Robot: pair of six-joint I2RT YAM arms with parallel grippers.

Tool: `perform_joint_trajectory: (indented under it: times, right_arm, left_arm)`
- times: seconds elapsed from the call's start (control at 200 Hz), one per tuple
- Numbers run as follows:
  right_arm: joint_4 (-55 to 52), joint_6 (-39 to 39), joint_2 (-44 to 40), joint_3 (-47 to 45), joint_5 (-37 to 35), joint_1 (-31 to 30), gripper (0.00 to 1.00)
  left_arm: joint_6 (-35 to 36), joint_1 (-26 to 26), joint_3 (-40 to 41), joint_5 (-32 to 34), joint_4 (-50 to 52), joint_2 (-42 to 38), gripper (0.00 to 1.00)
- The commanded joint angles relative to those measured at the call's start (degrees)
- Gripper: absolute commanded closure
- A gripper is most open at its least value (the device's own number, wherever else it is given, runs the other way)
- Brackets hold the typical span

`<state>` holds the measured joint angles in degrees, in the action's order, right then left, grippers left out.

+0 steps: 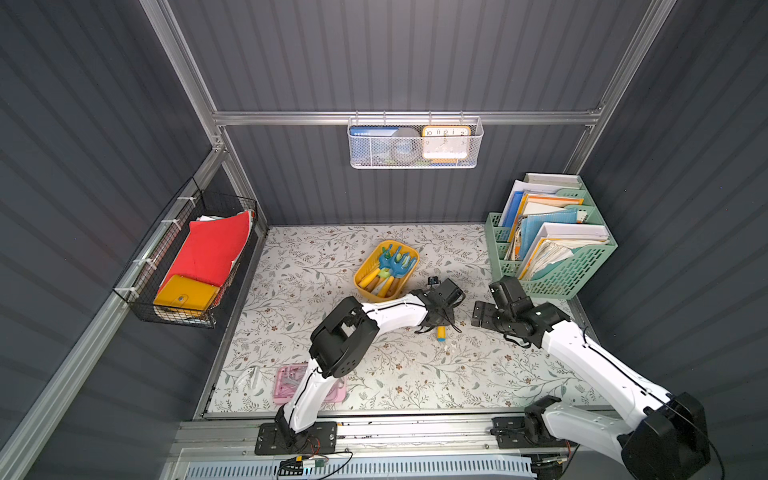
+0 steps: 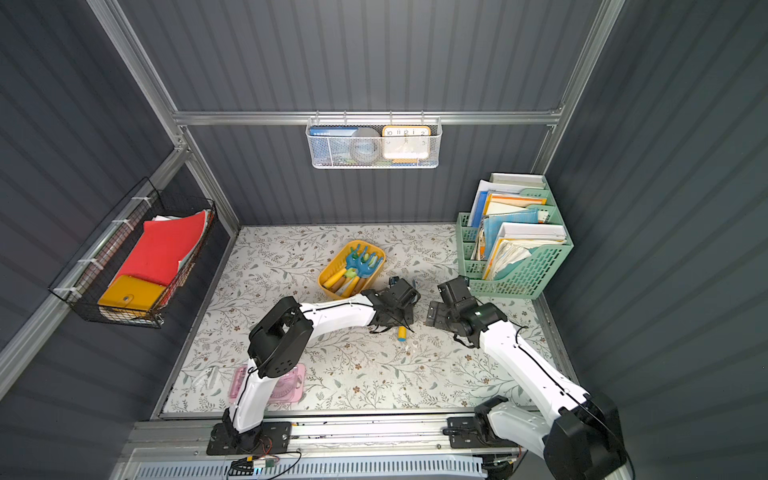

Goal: Take the hand rake out of the storage box
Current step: Place the rake at the center of the board.

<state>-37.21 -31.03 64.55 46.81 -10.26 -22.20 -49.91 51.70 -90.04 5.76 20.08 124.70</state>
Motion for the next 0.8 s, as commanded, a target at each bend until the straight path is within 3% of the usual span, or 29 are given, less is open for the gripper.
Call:
perform_joint_trajectory:
  times: [0.0, 0.795]
  right_arm:
    - [0.24, 0.01, 0.57, -0.55, 0.57, 0.15, 0.03]
    - [0.23, 0.26, 1.64, -0.4, 1.21, 0.14, 0.03]
  left_arm:
    - [-2.28, -0.96, 1.21, -0.9, -0.14, 1.24, 0.76]
    - [-2.52, -2.92, 1.03, -2.27, 0.06, -0.43, 0.58]
